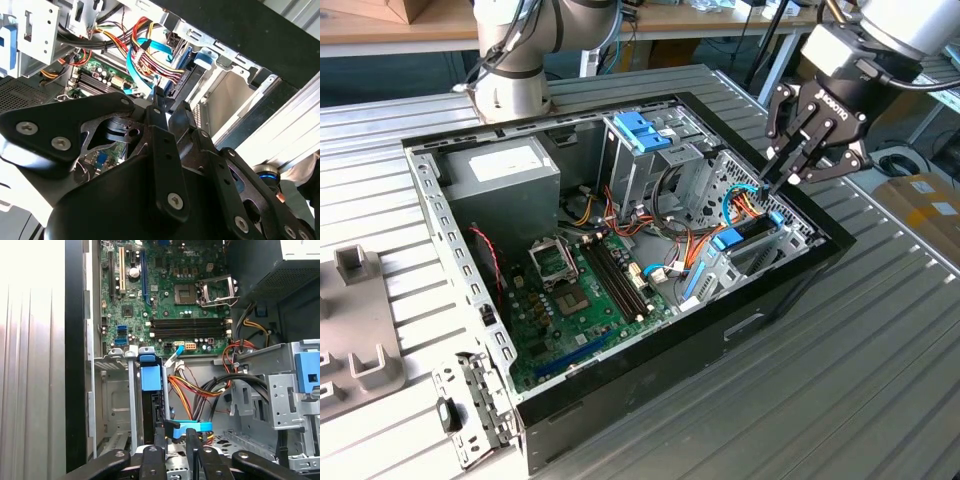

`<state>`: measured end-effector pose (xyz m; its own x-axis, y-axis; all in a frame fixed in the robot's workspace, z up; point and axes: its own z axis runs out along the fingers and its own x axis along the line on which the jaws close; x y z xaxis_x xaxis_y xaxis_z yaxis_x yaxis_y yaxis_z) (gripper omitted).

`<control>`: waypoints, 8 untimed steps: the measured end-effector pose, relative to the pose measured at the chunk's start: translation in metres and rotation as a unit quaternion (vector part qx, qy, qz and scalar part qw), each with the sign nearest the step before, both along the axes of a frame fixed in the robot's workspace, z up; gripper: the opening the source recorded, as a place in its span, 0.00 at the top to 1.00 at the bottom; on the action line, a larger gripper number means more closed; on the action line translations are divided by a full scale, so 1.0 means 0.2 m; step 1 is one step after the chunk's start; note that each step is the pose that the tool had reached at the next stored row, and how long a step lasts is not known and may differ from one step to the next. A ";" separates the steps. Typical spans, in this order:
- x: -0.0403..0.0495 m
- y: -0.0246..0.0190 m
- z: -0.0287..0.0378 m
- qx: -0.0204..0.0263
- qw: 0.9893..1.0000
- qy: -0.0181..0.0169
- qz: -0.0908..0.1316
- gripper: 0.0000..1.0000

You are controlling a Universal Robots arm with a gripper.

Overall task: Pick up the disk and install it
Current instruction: 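Insert the first disk wire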

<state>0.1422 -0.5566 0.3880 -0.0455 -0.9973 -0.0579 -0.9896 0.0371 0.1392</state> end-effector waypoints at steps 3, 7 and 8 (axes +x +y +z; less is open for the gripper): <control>-0.007 0.000 -0.018 0.000 1.000 0.000 0.000 0.69; -0.010 0.000 -0.033 0.000 1.000 0.000 0.000 0.69; -0.011 0.000 -0.035 0.000 1.000 0.000 0.000 0.69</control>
